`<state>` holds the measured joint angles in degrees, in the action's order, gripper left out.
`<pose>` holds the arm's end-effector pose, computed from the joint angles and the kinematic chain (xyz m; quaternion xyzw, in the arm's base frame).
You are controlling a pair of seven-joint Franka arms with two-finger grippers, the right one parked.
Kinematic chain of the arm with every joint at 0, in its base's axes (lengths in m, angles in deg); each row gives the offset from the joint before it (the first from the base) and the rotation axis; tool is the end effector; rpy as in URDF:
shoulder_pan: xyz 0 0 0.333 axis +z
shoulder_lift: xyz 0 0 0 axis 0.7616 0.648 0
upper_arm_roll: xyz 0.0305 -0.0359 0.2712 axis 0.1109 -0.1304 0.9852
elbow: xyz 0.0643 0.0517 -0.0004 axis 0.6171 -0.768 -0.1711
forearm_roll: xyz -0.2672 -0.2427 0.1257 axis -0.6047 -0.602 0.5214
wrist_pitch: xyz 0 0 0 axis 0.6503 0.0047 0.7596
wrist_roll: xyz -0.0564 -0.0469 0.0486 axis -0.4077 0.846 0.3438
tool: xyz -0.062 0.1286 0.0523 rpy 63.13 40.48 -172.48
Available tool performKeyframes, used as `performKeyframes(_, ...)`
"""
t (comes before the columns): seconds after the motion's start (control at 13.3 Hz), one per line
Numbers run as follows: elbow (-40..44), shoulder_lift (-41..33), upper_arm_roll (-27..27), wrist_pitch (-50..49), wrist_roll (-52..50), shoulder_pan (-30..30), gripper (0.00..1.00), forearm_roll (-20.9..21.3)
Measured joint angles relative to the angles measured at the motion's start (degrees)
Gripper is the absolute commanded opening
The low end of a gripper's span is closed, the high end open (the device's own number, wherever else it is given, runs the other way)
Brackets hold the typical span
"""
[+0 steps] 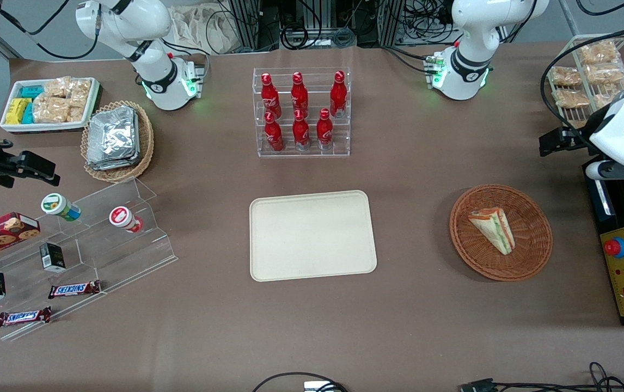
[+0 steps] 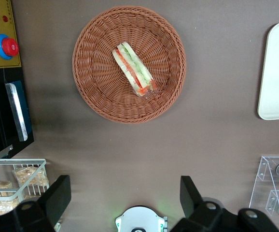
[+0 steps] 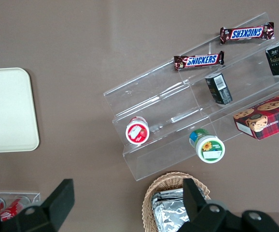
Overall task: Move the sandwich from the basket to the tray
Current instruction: 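Move the left gripper over the sandwich in the wicker basket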
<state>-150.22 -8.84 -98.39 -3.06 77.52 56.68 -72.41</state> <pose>0.5220 -0.0202 0.5045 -0.9955 0.0053 0.0929 0.0206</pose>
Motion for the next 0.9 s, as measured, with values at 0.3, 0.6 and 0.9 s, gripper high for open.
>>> performKeyframes(0.3,0.0,0.0,0.0,0.0,0.0,0.0,1.0,0.0)
performKeyframes(0.6,0.0,0.0,0.04,-0.06,0.0,0.08,1.0,0.02)
performKeyframes(0.9,-0.02,0.49,0.23,-0.29,0.16,2.78,1.0,0.04)
